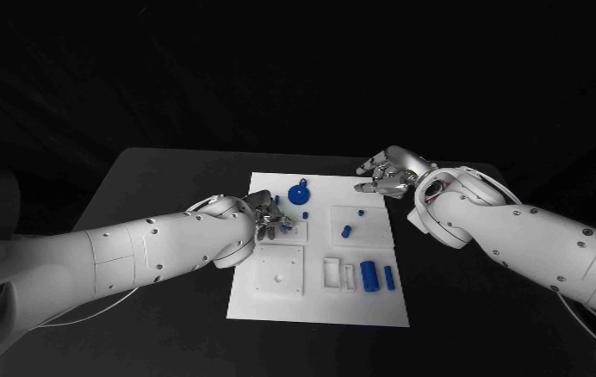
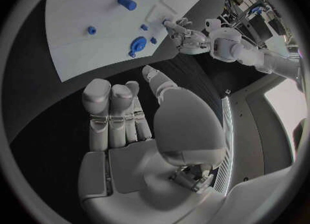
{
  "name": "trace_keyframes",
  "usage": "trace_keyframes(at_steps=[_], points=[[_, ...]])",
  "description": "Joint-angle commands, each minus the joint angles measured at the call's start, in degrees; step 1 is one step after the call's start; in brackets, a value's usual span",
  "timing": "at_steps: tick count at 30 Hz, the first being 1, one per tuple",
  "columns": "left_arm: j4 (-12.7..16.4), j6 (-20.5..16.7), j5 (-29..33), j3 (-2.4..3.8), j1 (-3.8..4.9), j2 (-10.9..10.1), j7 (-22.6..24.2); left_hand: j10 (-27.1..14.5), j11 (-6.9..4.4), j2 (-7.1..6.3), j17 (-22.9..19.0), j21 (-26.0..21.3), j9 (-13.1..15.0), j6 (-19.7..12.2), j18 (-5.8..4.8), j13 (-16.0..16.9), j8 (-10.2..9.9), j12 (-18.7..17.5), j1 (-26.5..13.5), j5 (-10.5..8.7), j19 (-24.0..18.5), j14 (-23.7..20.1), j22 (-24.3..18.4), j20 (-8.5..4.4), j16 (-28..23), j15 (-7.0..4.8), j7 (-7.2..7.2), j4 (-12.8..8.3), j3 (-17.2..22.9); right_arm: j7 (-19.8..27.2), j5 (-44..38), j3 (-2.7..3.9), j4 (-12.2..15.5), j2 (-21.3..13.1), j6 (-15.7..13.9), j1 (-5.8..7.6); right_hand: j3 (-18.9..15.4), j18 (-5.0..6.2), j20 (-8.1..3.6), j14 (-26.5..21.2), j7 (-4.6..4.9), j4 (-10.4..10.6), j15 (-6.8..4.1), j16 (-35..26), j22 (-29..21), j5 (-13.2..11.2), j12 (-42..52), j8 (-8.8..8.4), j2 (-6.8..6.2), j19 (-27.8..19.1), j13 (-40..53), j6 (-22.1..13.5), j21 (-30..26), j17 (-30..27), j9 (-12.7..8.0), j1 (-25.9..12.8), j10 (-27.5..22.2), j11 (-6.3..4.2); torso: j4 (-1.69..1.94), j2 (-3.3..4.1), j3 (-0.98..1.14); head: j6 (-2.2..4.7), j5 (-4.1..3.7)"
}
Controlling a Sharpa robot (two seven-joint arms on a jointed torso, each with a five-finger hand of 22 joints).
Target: Assemble the parts on the task board
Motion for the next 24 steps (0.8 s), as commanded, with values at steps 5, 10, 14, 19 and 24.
trace_keyframes(at_steps=[5, 10, 14, 19, 24], points=[[-0.26, 0.35, -2.39, 0.01, -0.24, 0.30, -1.68, 2.09, -1.62, 0.75, 0.10, 0.59, 0.43, 11.59, -0.44, 0.17, 0.33, 0.26, 1.50, 0.22, 0.48, 0.23, 1.08, -0.21, 0.27, -0.65, -6.74, -0.33, 0.68, 0.09, -0.03, 0.03, 0.10, -0.07, 0.70, -0.03, 0.28, 0.55, 0.14, -0.37, -0.13, -0.09, -0.05, -0.28, 6.00, 0.34, 0.18, -0.22, 0.00, -0.09, -0.09, 0.34, -0.31, -0.06, 0.01, -0.40, -0.45, -0.05, -0.01, 0.03, -0.01, -0.13, 0.00], [-0.42, 0.58, -2.82, 0.01, -0.35, 0.41, -2.45, 2.08, -1.96, 0.77, 0.23, 1.36, 1.72, 11.49, -0.44, 0.41, 0.39, 0.58, 1.81, -0.06, 0.63, 0.53, 1.11, -0.47, 0.45, -0.90, -6.89, -0.24, 0.55, 0.10, -0.01, 0.03, 0.12, -0.09, 0.70, -0.03, 0.28, 0.55, 0.14, -0.37, -0.13, -0.09, -0.05, -0.28, 6.00, 0.34, 0.18, -0.22, 0.00, -0.09, -0.09, 0.34, -0.31, -0.06, 0.01, -0.40, -0.45, -0.05, 0.01, 0.03, -0.02, -0.12, 0.01], [-0.65, 0.91, -2.98, 0.01, -0.43, 0.57, -3.05, 2.04, -2.18, 0.64, 0.46, 2.08, 3.21, 11.32, -0.44, 0.62, 0.33, 0.92, 2.38, -0.43, 0.55, 0.68, 1.11, -0.59, 0.80, -1.05, -6.99, 0.05, 0.19, 0.11, 0.00, 0.03, 0.12, -0.10, 0.70, -0.03, 0.22, 0.54, 0.14, -0.37, -0.13, -0.03, -0.05, -0.33, 6.01, 0.42, 0.18, -0.21, 0.00, -0.07, -0.09, 0.35, -0.28, -0.10, 0.01, -0.53, -0.44, -0.04, 0.00, 0.00, -0.03, -0.13, 0.00], [-0.90, 1.93, -3.04, 0.02, -0.53, 0.74, -3.44, 2.07, -2.29, 0.55, 0.63, 2.58, 4.20, 11.33, -0.44, 0.82, 0.34, 1.31, 2.60, -0.44, 0.53, 0.77, 1.10, -0.69, 1.14, -1.14, -7.05, 0.05, 0.09, 0.12, 0.02, 0.03, 0.13, -0.11, 0.72, -0.03, 0.21, 0.55, 0.14, -0.37, -0.14, 0.01, -0.05, -0.34, 6.00, 0.55, 0.17, -0.21, 0.01, -0.08, -0.10, 0.36, -0.34, -0.11, 0.01, -0.59, -0.44, -0.06, 0.00, 0.01, -0.04, -0.20, -0.08], [-1.07, 2.66, -3.03, 0.02, -0.60, 0.95, -3.72, 2.06, -2.37, 0.45, 0.79, 3.07, 5.10, 11.38, -0.44, 1.05, 0.38, 1.78, 2.47, -0.45, 0.42, 0.80, 1.10, -0.74, 1.57, -1.21, -7.14, -0.01, -0.06, 0.12, 0.04, 0.03, 0.13, -0.14, 0.73, -0.03, 0.22, 0.54, 0.13, -0.34, -0.15, 0.04, -0.06, -0.31, 6.01, 0.67, 0.20, -0.21, 0.01, -0.05, -0.09, 0.36, -0.30, -0.10, 0.01, -0.63, -0.40, -0.06, 0.04, 0.03, -0.06, -0.19, -0.15]])
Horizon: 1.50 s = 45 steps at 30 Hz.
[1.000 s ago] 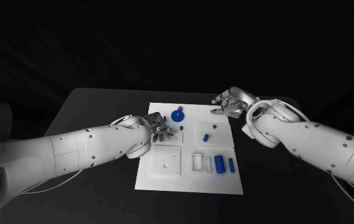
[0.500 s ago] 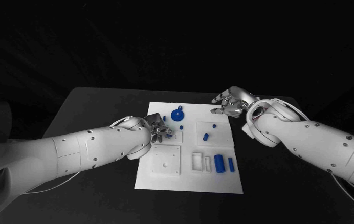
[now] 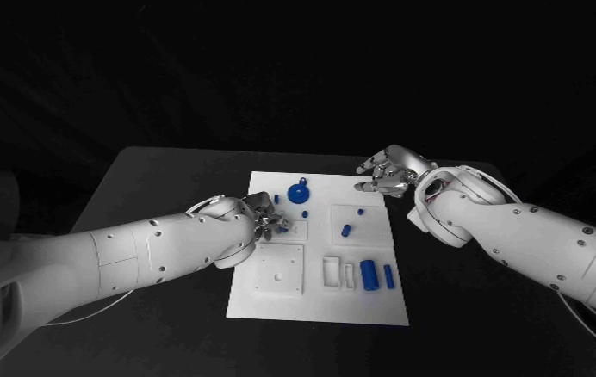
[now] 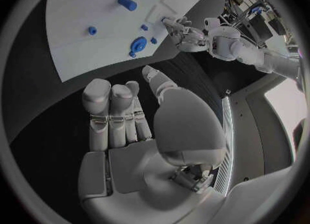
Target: Assemble the parts on the task board
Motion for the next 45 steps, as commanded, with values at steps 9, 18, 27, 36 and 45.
trace_keyframes(at_steps=[9, 18, 27, 36, 45], points=[[-0.52, 2.17, -0.93, -0.01, -0.22, 0.54, -1.05, 2.03, -2.45, 1.13, 0.02, 1.00, 1.96, 11.31, -0.44, 0.20, 0.20, 1.07, 1.73, -0.08, -0.28, 0.50, 1.09, -0.39, 1.06, -0.89, -7.23, 0.31, -0.44, 0.14, 0.04, 0.03, 0.12, -0.07, 0.67, -0.03, 0.24, 0.54, 0.13, -0.32, -0.13, 0.08, -0.06, -0.33, 6.01, 0.42, 0.17, -0.21, 0.02, -0.04, -0.06, 0.33, -0.29, -0.07, 0.01, -0.71, -0.41, -0.08, 0.05, -0.01, -0.03, -0.02, -0.10], [-0.81, 3.45, -1.72, -0.01, -0.41, 0.66, -1.39, 2.04, -2.45, 0.88, -0.05, 1.15, 2.20, 11.31, -0.44, 0.18, 0.17, 1.16, 2.04, -0.13, -0.36, 0.42, 1.09, -0.38, 1.22, -0.88, -7.23, 0.22, -0.68, 0.15, 0.07, 0.03, 0.10, -0.13, 0.66, -0.03, 0.25, 0.54, 0.12, -0.31, -0.14, 0.11, -0.08, -0.35, 6.02, 0.55, 0.19, -0.21, 0.02, -0.02, -0.06, 0.35, -0.29, -0.08, 0.01, -0.78, -0.38, -0.08, 0.04, -0.02, -0.04, -0.11, -0.14], [-0.83, 4.43, -2.65, -0.01, -0.45, 0.59, -1.71, 2.04, -2.37, 0.21, -0.23, 1.36, 2.39, 11.47, -0.44, 0.21, 0.17, 1.48, 3.01, -0.13, -0.51, 0.37, 1.06, -0.30, 1.59, -0.79, -7.25, 0.47, -1.68, 0.17, 0.09, 0.03, 0.03, -0.10, 0.65, -0.06, 0.31, 0.54, 0.11, -0.31, -0.13, 0.21, -0.08, -0.40, 6.00, 0.93, 0.16, -0.22, 0.05, -0.02, -0.07, 0.35, -0.37, -0.12, 0.01, -0.96, -0.40, -0.08, 0.08, -0.02, -0.06, -0.17, -0.13], [-0.92, 4.99, -2.80, -0.01, -0.46, 0.54, -2.07, 2.05, -2.39, 0.14, -0.29, 1.45, 2.48, 11.47, -0.44, 0.24, 0.19, 1.65, 3.18, -0.20, -0.52, 0.36, 1.07, -0.29, 1.78, -0.79, -7.27, 0.72, -2.00, 0.21, 0.15, 0.03, -0.07, -0.02, 0.63, -0.18, 0.41, 0.54, 0.10, -0.30, -0.15, 0.30, -0.09, -0.39, 6.00, 1.34, 0.17, -0.21, 0.04, 0.00, -0.07, 0.40, -0.38, -0.12, 0.01, -1.14, -0.39, -0.10, 0.03, -0.04, -0.03, -0.19, -0.03], [-1.14, 5.71, -2.86, 0.00, -0.46, 0.56, -2.14, 2.01, -2.33, 0.62, -0.19, 1.88, 3.05, 11.75, -0.44, 0.60, 0.46, 2.61, 2.46, -0.04, -0.64, 0.26, 1.12, -0.23, 2.64, -0.73, -7.37, 0.99, -1.97, 0.23, 0.21, 0.03, -0.12, -0.07, 0.66, -0.29, 0.52, 0.53, 0.09, -0.28, -0.15, 0.30, -0.10, -0.37, 6.01, 1.62, 0.17, -0.21, 0.01, 0.02, -0.07, 0.42, -0.36, -0.10, 0.01, -1.23, -0.38, -0.11, 0.03, 0.01, -0.04, -0.03, -0.13]])
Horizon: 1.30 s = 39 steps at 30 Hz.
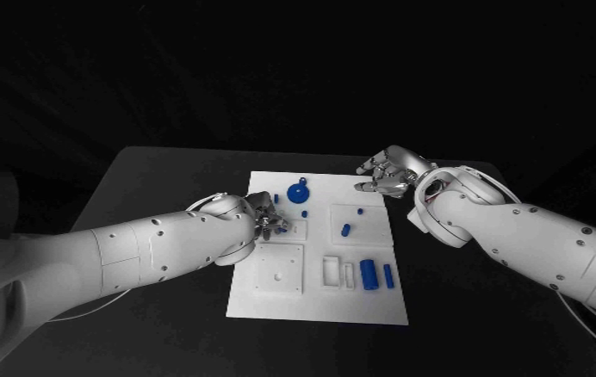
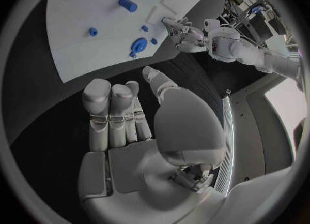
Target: Assemble the parts on the task board
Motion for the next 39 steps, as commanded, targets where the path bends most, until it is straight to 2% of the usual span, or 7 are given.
trace_keyframes(at_steps=[1, 16, 28, 39], points=[[-0.27, 2.83, -0.27, -0.33, -0.47, -0.01, -1.35, 1.48, -2.03, 1.90, 0.01, 0.44, 0.50, 11.21, -0.44, 0.26, 0.52, 0.62, 0.67, 0.43, -0.49, -0.11, 1.08, -0.02, 0.64, -0.32, -6.83, -0.17, 0.24, 0.23, 0.02, 0.02, 0.00, -0.02, 0.63, -0.07, 0.21, 0.53, 0.09, -0.28, -0.15, -0.01, -0.10, -0.16, 5.96, 0.28, 0.17, -0.21, -0.01, 0.02, -0.08, 0.42, -0.36, -0.06, 0.01, -0.76, -0.39, -0.12, 0.00, 0.04, 0.01, 0.09, -0.03], [-1.10, 3.53, -0.60, -0.29, -0.48, 0.82, -0.88, 1.48, -1.88, 2.04, -0.02, 0.85, 1.45, 11.36, -0.43, 0.66, 1.11, 1.62, -0.29, 0.28, -0.68, -0.45, 1.07, 0.01, 1.73, -0.29, -6.92, -0.33, 0.07, 0.25, 0.04, 0.02, 0.01, 0.03, 0.68, -0.10, 0.42, 0.53, 0.08, -0.28, -0.16, -0.09, -0.11, -0.18, 5.97, 0.52, 0.18, -0.22, -0.03, 0.03, -0.08, 0.46, -0.36, -0.07, 0.01, -0.86, -0.35, -0.13, -0.05, 0.01, 0.08, 0.22, 0.05], [-1.81, 4.80, -0.40, -0.25, -0.46, 1.33, -0.80, 1.48, -1.86, 2.01, -0.14, 0.96, 1.61, 11.29, -0.44, 0.72, 1.26, 1.73, -0.14, 0.28, -0.72, -0.51, 1.06, 0.01, 1.90, -0.29, -6.92, -0.48, 0.01, 0.23, 0.05, 0.02, -0.07, 0.07, 0.74, -0.11, 0.63, 0.52, 0.07, -0.28, -0.16, -0.18, -0.12, -0.21, 5.96, 0.64, 0.18, -0.21, -0.05, 0.03, -0.09, 0.49, -0.40, -0.09, 0.01, -0.98, -0.32, -0.14, 0.00, 0.03, 0.09, 0.11, -0.28], [-2.13, 5.71, 0.01, -0.24, -0.45, 1.84, -0.67, 1.48, -1.84, 1.17, -0.34, 1.03, 1.79, 11.34, -0.44, 0.84, 1.56, 1.90, -0.11, -0.18, -0.82, -0.64, 1.04, -0.05, 2.16, -0.35, -7.01, 0.48, -2.19, 0.24, 0.05, 0.02, -0.12, 0.14, 0.76, -0.14, 0.63, 0.52, 0.07, -0.28, -0.16, -0.18, -0.12, -0.21, 5.96, 0.64, 0.18, -0.21, -0.05, 0.03, -0.09, 0.49, -0.40, -0.09, 0.01, -0.98, -0.32, -0.14, -0.04, 0.02, 0.07, 0.05, -0.40]])
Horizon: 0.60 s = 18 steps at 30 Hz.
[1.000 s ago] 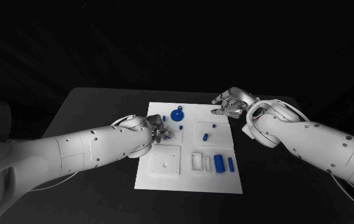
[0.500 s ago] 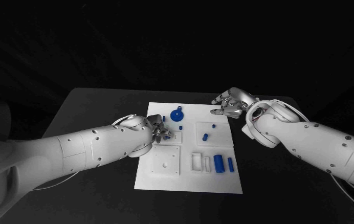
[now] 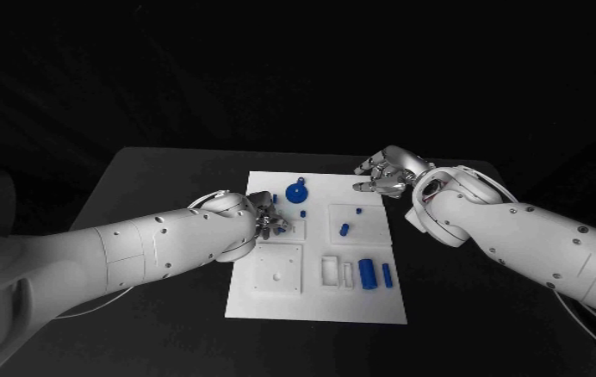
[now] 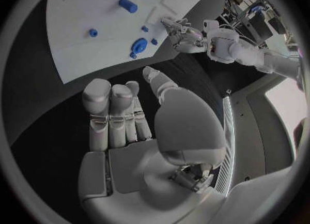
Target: Assemble the parts on the task board
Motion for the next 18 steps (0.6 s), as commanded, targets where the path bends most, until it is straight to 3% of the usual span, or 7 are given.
trace_keyframes(at_steps=[1, 18], points=[[-0.15, 2.98, 0.47, -0.40, -0.62, 0.40, -0.74, 0.74, -2.18, 0.24, -0.04, 0.40, -0.05, 10.42, -0.43, 0.02, 0.21, 0.16, 0.97, -0.42, -0.42, -0.44, 1.06, -0.11, 0.22, -0.26, -6.93, 0.45, -1.22, 0.22, -0.08, 0.02, 0.02, 0.07, 0.69, -0.05, 0.47, 0.52, 0.07, -0.28, 0.00, -0.02, -0.12, -0.21, 5.99, 0.31, 0.18, -0.21, -0.03, 0.03, -0.10, 0.34, -0.18, -0.09, 0.01, -0.53, -0.20, -0.02, 0.00, -0.01, -0.03, 0.05, -0.06], [-0.82, 3.09, 0.69, -0.40, -0.63, 0.90, -0.67, 0.75, -2.22, -1.29, 0.02, 0.45, 0.02, 10.48, -0.43, -0.44, -0.06, 0.16, 1.72, -0.50, -0.55, -0.56, 1.02, -0.22, 0.10, -0.35, -6.98, 3.33, -5.24, 0.23, -0.05, 0.02, 0.03, 0.08, 0.71, -0.08, 0.47, 0.52, 0.07, -0.28, 0.00, -0.02, -0.12, -0.21, 5.99, 0.31, 0.18, -0.21, -0.03, 0.03, -0.10, 0.34, -0.18, -0.09, 0.01, -0.53, -0.20, -0.02, 0.02, -0.03, -0.09, 0.11, -0.32]])
